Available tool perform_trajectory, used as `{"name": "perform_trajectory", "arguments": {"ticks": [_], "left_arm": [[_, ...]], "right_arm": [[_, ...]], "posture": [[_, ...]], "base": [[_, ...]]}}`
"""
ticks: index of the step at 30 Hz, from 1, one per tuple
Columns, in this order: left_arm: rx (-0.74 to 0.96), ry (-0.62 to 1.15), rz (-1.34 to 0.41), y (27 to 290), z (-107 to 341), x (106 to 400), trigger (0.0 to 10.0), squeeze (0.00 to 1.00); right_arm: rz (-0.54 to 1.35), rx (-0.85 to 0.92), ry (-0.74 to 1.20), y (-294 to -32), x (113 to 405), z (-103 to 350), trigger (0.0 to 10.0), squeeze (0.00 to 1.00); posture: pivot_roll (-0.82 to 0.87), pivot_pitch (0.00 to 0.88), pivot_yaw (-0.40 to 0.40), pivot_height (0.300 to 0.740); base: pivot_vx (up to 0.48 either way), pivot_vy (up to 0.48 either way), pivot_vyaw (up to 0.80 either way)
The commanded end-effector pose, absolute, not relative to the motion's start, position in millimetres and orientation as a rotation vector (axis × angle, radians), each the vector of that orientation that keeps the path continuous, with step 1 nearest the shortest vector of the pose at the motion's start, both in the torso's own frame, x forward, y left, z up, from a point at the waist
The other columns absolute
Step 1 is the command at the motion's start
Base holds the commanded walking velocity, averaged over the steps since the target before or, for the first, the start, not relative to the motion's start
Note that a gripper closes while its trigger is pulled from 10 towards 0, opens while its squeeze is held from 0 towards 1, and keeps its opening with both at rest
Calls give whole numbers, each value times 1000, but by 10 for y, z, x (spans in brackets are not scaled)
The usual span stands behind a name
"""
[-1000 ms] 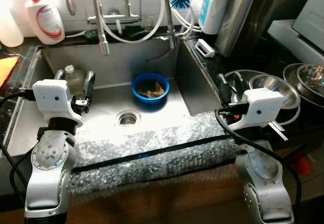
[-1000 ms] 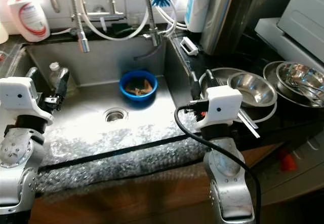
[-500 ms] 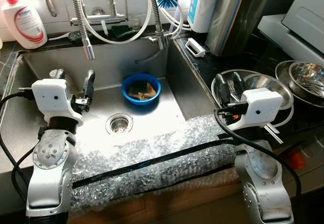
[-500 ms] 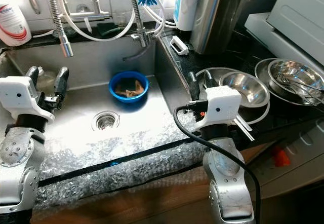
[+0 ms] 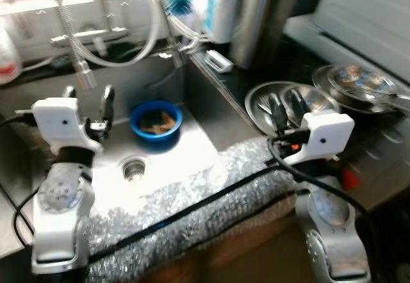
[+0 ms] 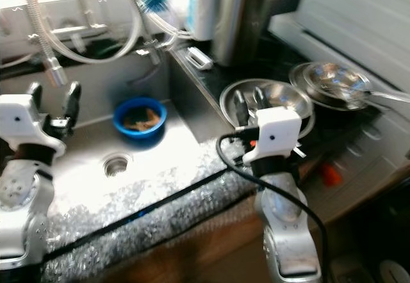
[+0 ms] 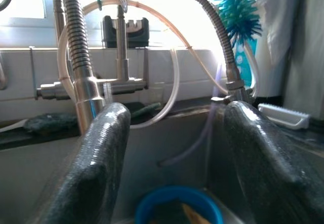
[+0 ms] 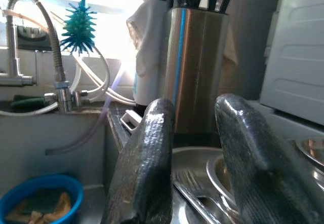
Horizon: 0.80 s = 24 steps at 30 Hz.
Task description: Kitchen organization
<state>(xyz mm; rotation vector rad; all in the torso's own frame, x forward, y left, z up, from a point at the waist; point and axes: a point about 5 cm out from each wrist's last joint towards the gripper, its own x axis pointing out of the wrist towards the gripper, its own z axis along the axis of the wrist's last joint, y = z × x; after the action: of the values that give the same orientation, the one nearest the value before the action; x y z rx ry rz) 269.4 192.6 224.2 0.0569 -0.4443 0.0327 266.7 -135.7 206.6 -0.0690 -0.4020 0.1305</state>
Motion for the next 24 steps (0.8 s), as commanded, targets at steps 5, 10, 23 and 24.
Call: {"name": "perform_trajectory", "arguments": {"ticks": [5, 10, 23, 24], "left_arm": [[72, -467, 37, 1953, 2295, 2707, 10000, 0], [73, -470, 37, 1953, 2302, 2708, 10000, 0], [210, -536, 91, 1961, 2497, 2497, 10000, 0], [233, -532, 123, 2000, 2524, 2433, 10000, 0]], "right_arm": [[140, -74, -412, -1344, 2656, 2080, 10000, 0], [139, -76, -414, -1343, 2654, 2082, 10000, 0], [139, -76, -415, -1344, 2651, 2076, 10000, 0], [137, -77, -414, -1354, 2650, 2072, 10000, 0]], "posture": [[-10, 92, -28, 740], [-10, 95, -27, 740], [-3, 98, -18, 740], [5, 99, -17, 740]], "base": [[0, 0, -135], [0, 0, 0], [0, 0, 0], [0, 0, 0]]}}
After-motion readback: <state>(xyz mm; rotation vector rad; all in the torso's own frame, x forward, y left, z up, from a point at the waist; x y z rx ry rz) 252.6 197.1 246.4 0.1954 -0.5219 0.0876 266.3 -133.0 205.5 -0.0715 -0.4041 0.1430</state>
